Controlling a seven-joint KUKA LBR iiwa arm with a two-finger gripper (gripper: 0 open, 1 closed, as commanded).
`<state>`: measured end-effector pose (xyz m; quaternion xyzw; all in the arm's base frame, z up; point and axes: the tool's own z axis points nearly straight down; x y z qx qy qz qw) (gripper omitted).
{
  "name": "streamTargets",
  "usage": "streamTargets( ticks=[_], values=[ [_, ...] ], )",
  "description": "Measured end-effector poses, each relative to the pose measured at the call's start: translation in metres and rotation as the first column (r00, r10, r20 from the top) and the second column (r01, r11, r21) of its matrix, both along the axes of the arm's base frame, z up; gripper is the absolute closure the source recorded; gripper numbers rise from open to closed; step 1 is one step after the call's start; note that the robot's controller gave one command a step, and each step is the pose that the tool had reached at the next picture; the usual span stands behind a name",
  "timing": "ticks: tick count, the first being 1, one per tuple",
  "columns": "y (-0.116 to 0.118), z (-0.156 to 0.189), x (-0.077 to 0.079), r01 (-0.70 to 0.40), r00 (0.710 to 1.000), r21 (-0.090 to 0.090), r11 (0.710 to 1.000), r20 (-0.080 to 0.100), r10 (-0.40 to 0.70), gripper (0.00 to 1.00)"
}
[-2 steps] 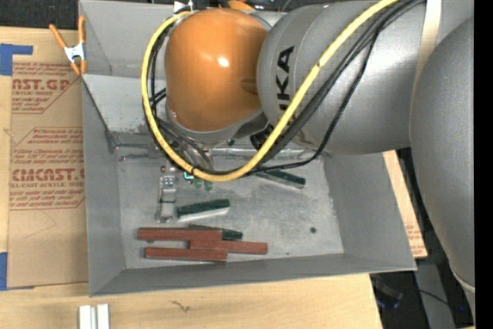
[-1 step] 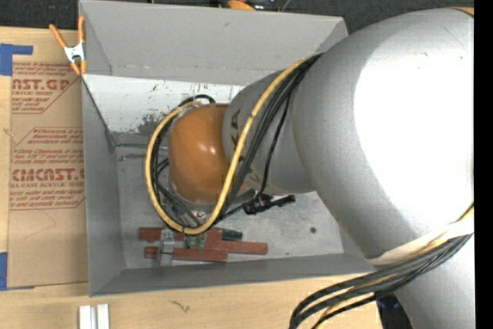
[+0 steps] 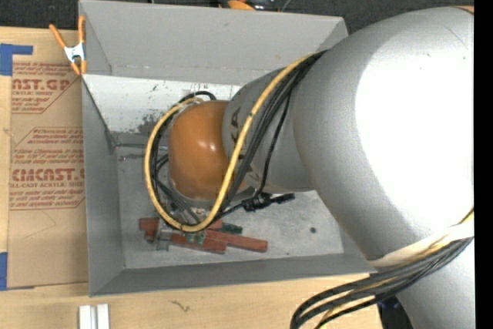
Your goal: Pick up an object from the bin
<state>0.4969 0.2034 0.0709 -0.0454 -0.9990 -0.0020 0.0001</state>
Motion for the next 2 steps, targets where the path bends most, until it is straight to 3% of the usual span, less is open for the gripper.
streamTargets(
  ticks=[1,2],
  values=[
    [0.044,0.118,0.069,-0.053,0.999,0.001,0.999,0.013,0.053,1.00],
    [0.022,0.246,0.082,-0.271,0.963,-0.004,0.963,0.011,0.271,1.00]
  ],
)
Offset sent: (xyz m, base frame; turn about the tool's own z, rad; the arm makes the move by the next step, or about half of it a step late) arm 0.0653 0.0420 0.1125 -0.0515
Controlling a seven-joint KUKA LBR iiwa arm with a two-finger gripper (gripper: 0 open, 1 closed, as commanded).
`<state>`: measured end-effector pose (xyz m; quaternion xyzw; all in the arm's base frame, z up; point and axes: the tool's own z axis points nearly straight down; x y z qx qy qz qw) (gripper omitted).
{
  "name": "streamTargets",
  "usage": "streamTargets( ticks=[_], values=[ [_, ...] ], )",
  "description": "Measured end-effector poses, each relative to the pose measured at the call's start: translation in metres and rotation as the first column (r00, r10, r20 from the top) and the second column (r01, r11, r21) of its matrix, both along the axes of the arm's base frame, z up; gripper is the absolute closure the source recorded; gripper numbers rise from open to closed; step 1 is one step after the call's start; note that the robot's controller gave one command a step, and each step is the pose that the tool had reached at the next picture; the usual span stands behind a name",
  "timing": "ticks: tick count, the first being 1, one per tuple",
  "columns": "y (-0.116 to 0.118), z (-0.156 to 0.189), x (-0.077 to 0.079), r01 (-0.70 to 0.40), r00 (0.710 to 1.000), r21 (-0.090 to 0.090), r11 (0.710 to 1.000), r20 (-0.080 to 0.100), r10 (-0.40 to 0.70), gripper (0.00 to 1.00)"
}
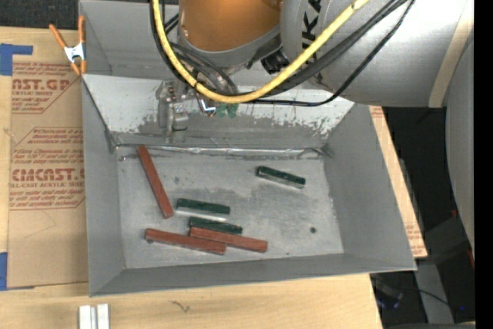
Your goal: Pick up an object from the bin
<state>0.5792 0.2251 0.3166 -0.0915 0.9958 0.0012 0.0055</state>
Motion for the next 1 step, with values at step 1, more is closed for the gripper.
streamTargets(
  ticks=[1],
  values=[
    [0.0005,-0.0041,-0.0013,-0.001,1.000,-0.002,1.000,-0.007,0.001,0.00]
  ],
)
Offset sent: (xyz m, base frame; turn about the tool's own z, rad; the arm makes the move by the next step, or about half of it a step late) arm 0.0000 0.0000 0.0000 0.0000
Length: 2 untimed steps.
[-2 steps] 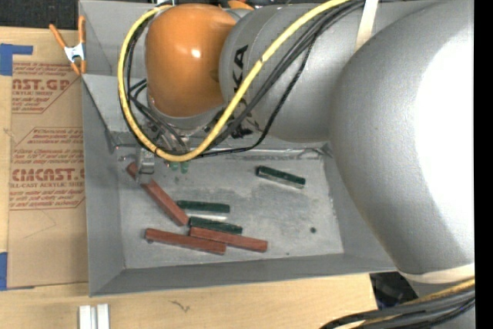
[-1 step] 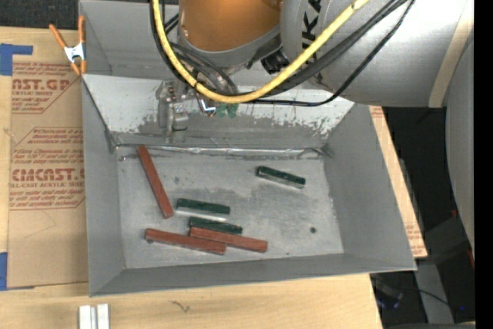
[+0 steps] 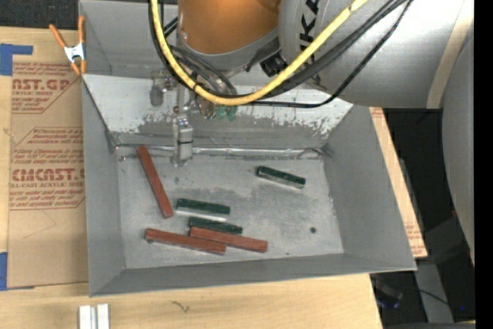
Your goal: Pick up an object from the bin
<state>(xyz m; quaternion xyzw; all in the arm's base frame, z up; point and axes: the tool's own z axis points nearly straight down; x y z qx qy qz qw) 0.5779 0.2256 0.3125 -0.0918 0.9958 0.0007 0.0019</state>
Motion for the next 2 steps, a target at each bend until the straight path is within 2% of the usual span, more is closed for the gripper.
streamTargets(
  ticks=[1,2],
  values=[
    [-0.106,-0.034,-0.053,0.150,0.989,-0.004,0.989,-0.005,-0.150,0.00],
    [-0.096,-0.196,-0.065,0.172,0.985,-0.004,0.985,-0.011,-0.172,0.00]
  ],
)
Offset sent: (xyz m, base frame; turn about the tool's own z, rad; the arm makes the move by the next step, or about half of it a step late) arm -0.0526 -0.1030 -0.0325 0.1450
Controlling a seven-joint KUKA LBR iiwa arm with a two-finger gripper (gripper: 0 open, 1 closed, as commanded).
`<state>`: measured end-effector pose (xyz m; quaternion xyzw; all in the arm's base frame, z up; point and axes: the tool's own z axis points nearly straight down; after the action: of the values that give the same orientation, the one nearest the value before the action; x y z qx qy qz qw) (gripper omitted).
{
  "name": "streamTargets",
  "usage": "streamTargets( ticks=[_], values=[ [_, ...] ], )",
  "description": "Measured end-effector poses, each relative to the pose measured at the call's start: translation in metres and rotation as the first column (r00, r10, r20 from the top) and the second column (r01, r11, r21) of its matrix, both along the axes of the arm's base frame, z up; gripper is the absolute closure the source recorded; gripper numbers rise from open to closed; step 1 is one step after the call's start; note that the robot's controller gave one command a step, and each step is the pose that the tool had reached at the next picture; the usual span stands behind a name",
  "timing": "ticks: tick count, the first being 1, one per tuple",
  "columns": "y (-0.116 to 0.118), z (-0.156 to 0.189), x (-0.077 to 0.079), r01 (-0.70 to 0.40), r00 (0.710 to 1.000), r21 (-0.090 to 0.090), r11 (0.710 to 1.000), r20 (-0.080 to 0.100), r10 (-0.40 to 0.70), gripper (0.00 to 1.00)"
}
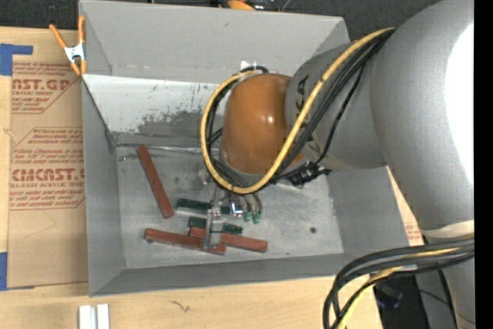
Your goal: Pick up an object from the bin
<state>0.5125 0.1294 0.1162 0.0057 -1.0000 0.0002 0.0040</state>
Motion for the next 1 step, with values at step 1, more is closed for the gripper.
streamTargets(
  ticks=[1],
  values=[
    [0.0037,-0.0488,-0.0071,-0.023,1.000,0.000,1.000,0.002,0.023,0.00]
  ],
)
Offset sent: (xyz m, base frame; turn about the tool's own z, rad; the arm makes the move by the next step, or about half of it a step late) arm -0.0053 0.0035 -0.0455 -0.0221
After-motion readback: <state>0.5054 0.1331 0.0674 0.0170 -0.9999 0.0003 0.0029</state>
